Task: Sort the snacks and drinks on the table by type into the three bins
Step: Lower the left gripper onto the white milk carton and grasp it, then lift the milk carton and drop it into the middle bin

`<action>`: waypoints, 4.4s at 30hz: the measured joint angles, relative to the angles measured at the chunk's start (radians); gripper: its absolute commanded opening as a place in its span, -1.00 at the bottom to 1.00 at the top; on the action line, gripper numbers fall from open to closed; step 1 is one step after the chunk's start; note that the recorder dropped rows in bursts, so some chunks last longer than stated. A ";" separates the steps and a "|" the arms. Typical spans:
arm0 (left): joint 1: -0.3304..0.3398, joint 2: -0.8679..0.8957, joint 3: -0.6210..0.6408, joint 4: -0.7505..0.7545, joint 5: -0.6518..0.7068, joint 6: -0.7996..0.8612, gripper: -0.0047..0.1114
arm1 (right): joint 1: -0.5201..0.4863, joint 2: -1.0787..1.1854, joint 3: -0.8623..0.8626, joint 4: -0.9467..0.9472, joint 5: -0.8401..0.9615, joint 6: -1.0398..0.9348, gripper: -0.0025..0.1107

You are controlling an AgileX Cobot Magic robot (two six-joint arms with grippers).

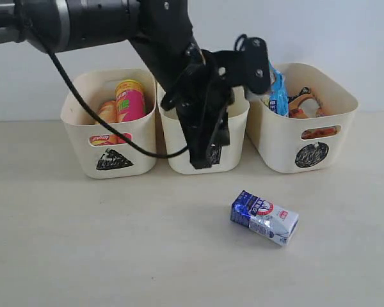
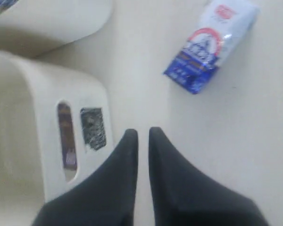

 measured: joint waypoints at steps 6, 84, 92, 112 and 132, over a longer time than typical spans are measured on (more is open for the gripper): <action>-0.052 0.000 0.000 -0.148 0.113 0.302 0.59 | 0.000 0.000 0.000 0.000 0.000 0.000 -0.96; -0.079 0.339 -0.299 -0.236 0.228 0.148 0.77 | 0.000 0.000 0.000 0.000 0.000 0.000 -0.96; -0.079 0.446 -0.299 -0.113 0.128 0.021 0.88 | 0.000 0.000 0.000 0.000 0.000 0.000 -0.96; -0.081 0.407 -0.308 -0.092 0.153 0.088 -0.85 | 0.000 0.000 0.000 0.000 0.000 0.000 -0.96; 0.143 0.277 -0.308 0.292 -0.303 -0.921 0.20 | 0.000 0.000 0.000 0.000 0.000 0.000 -0.96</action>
